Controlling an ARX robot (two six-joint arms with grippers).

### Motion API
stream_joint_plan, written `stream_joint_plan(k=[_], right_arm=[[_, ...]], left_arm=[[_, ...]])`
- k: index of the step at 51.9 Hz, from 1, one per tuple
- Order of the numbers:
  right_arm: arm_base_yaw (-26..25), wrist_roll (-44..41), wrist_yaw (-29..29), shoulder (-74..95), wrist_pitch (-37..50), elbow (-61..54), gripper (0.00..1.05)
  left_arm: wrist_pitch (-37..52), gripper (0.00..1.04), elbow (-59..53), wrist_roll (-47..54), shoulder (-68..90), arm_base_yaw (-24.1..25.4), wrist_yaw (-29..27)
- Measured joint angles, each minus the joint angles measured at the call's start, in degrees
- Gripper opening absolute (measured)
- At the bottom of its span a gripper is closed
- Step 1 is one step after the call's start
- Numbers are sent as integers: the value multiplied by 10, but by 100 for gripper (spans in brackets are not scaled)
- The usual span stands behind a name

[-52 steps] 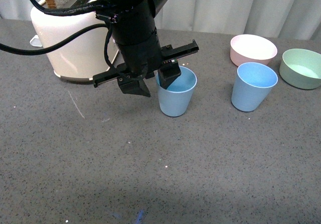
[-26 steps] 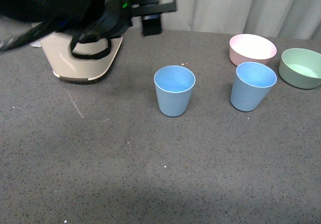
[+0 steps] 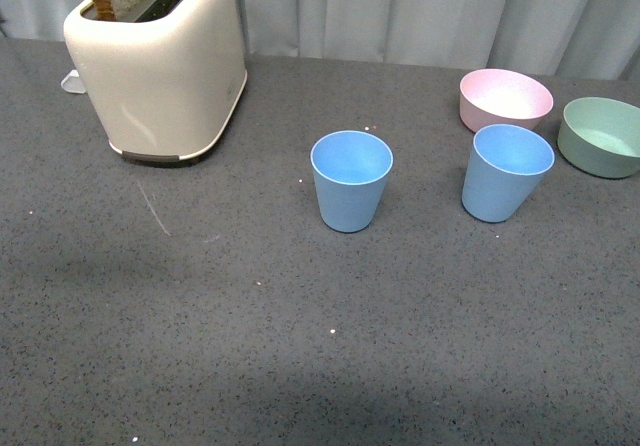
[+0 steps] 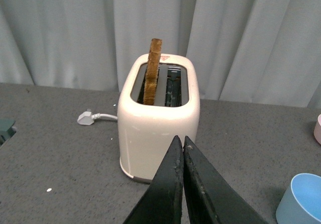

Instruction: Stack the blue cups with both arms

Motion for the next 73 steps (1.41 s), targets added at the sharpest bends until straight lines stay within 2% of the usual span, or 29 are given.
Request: stream_joint_plan(k=[13, 21, 25, 30, 73], right_arm=[[0, 0, 0, 0, 0, 0, 95], [0, 0, 0, 0, 0, 0, 95], [0, 0, 0, 0, 0, 0, 95], [0, 0, 0, 0, 0, 0, 95], [0, 0, 1, 0, 0, 0, 95]], left_arm=[[-67, 4, -88, 2, -150, 42, 41], [-111, 4, -113, 2, -217, 56, 53], [-137, 4, -122, 2, -251, 83, 90], [-165, 4, -131, 2, -290, 99, 95], [-417, 4, -147, 2, -576, 102, 99]])
